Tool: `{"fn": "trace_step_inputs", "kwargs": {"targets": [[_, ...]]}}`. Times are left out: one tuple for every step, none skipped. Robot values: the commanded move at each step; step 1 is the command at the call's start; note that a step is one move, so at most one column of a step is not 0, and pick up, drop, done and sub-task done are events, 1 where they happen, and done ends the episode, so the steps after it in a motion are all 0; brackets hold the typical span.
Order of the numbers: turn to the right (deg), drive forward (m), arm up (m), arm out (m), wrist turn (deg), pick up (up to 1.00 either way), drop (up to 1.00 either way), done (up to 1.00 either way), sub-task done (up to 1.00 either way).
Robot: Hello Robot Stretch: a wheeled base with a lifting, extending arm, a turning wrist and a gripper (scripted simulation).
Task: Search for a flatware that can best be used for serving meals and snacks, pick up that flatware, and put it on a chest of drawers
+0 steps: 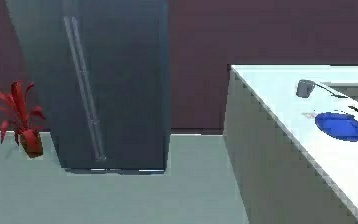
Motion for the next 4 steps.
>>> {"fn": "trace_step_inputs", "kwargs": {"targets": [[-45.0, 0.0, 0.0, 0.0, 0.0, 0.0, 0.0, 0.0, 0.0], [-42.0, 0.0, 0.0, 0.0, 0.0, 0.0, 0.0, 0.0, 0.0], [0.0, 0.15, 0.0, 0.0, 0.0, 0.0, 0.0, 0.0, 0.0], [-45.0, 0.0, 0.0, 0.0, 0.0, 0.0, 0.0, 0.0, 0.0]]}}
